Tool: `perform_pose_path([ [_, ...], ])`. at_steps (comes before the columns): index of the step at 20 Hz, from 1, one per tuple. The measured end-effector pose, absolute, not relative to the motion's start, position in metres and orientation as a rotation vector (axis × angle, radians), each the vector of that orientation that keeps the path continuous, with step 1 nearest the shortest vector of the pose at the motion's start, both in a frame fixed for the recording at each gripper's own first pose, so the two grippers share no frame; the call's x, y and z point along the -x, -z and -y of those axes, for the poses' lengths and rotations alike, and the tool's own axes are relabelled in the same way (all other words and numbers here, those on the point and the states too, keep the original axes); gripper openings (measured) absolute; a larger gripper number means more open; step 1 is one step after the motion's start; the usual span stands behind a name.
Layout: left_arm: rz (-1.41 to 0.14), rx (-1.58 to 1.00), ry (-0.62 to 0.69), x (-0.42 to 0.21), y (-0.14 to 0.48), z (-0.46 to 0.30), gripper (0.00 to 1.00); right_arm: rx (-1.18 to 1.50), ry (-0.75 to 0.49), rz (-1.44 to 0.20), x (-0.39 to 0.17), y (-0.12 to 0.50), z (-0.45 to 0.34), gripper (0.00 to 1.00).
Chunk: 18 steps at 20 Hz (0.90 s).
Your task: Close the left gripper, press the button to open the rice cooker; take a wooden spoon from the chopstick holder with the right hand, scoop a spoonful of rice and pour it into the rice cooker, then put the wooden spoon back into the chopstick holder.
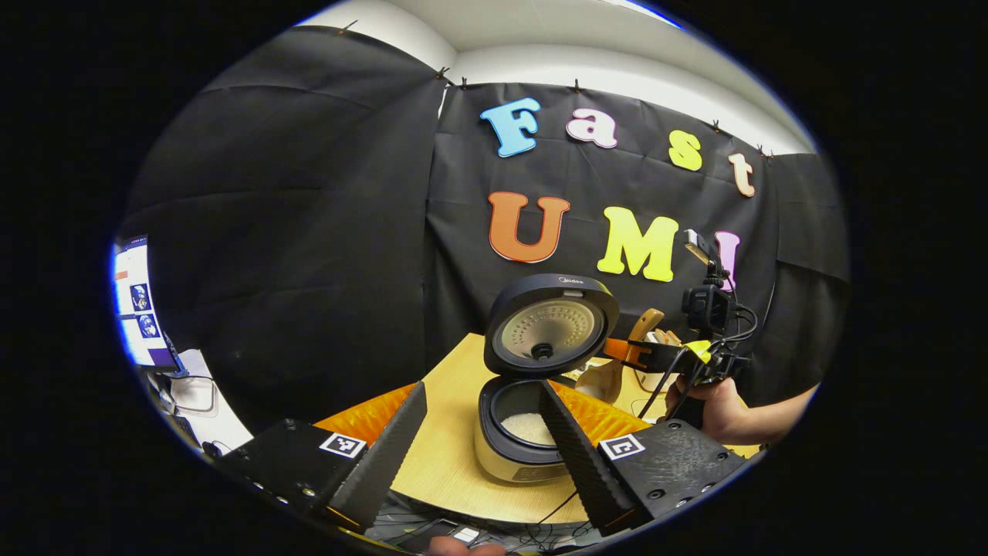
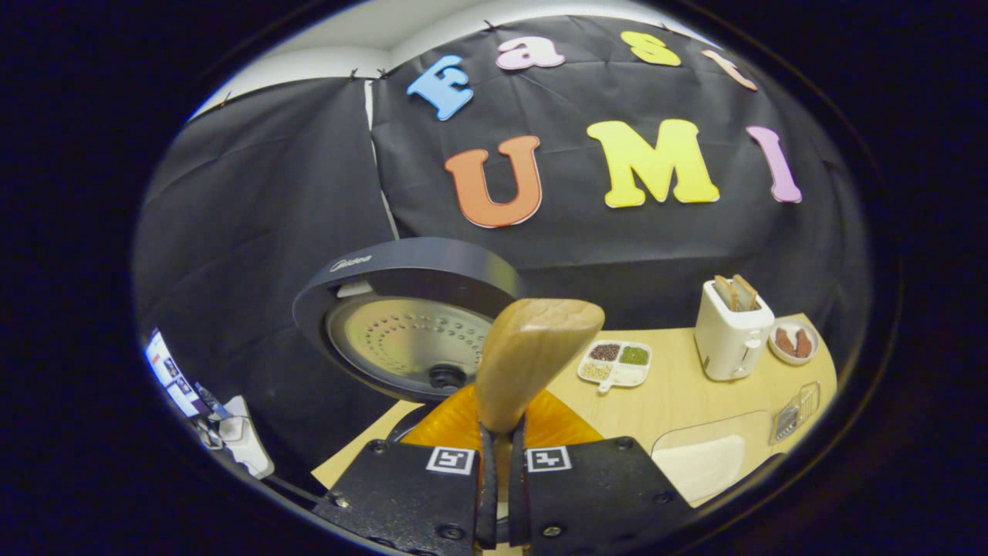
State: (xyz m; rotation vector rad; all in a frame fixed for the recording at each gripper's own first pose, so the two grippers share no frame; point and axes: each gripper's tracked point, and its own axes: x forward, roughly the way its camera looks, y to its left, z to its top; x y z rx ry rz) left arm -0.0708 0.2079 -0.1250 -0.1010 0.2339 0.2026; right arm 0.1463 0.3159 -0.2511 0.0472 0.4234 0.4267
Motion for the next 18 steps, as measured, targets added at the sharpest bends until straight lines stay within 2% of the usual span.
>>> perform_pose_path([
  [9, -0.214, 0.123, -0.207, 0.075, 0.125, -0.211, 0.95, 0.313, -0.512, -0.267, -0.125, 0.242, -0.355, 0.11],
  [18, -0.215, 0.106, -0.225, 0.08, 0.127, -0.217, 0.95, 0.454, -0.527, -0.193, -0.122, 0.233, -0.37, 0.11],
])
